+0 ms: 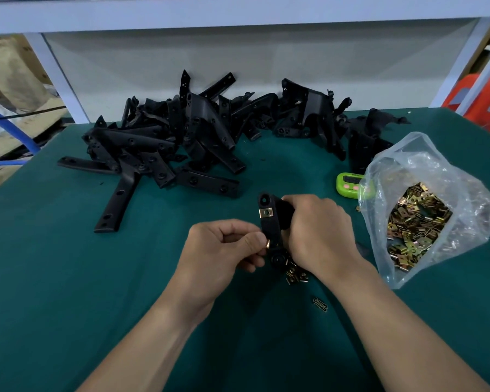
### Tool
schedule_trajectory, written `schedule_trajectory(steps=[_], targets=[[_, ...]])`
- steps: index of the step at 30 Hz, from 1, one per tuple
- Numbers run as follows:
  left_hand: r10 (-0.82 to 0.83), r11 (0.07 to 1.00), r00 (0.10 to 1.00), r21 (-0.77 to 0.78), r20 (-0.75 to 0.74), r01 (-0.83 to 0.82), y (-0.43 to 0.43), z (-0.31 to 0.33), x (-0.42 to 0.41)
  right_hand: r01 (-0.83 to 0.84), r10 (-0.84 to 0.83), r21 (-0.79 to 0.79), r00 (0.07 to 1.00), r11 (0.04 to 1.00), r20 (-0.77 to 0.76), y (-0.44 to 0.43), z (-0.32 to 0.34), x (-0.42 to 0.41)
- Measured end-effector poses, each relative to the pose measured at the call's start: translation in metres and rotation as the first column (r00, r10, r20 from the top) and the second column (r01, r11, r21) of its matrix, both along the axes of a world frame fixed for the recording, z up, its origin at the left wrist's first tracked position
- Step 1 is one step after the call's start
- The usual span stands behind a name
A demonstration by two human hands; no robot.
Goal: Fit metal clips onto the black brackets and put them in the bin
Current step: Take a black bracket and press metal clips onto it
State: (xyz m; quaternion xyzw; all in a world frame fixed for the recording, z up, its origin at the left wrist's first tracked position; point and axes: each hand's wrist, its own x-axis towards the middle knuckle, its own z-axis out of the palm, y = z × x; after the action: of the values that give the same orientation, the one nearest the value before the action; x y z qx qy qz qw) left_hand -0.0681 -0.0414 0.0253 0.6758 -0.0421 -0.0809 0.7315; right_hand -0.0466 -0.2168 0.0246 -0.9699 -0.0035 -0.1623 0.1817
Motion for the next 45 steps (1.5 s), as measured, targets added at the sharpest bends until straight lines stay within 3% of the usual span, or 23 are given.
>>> schedule_trajectory(steps=[5, 12, 22, 27, 31, 37, 45], targets=[[0.109, 0.994, 0.991, -0.023, 0.073, -0.107, -0.007, -0.001, -0.001, 0.005, -0.005, 0.027, 1.000, 1.000, -0.021, 0.001, 0.001, -0.001], [0.050, 0.998, 0.996, -0.037, 0.071, -0.048, -0.004, -0.004, 0.004, 0.062, -0.060, 0.080, 0.998, 0.995, -0.031, -0.002, -0.001, 0.001], [0.093, 0.995, 0.993, -0.035, 0.072, -0.091, -0.007, -0.006, 0.000, 0.076, -0.072, 0.056, 0.995, 0.996, -0.071, 0.002, 0.001, 0.000], [0.181, 0.976, 0.978, 0.105, 0.109, -0.192, -0.012, -0.007, -0.008, 0.138, -0.138, 0.006, 0.988, 0.990, -0.070, 0.008, 0.003, -0.002], [0.239, 0.916, 0.943, 0.269, 0.230, -0.298, -0.022, -0.004, -0.016, 0.139, -0.139, -0.013, 0.988, 0.990, -0.069, 0.013, 0.003, -0.003], [0.115, 0.922, 0.957, 0.330, 0.265, -0.202, -0.031, -0.004, -0.025, 0.219, -0.204, 0.117, 0.971, 0.969, -0.129, 0.008, 0.002, 0.001], [0.098, 0.779, 0.869, 0.507, 0.484, -0.370, -0.024, -0.012, -0.018, 0.133, -0.130, 0.087, 0.990, 0.987, -0.046, 0.013, 0.000, -0.004]])
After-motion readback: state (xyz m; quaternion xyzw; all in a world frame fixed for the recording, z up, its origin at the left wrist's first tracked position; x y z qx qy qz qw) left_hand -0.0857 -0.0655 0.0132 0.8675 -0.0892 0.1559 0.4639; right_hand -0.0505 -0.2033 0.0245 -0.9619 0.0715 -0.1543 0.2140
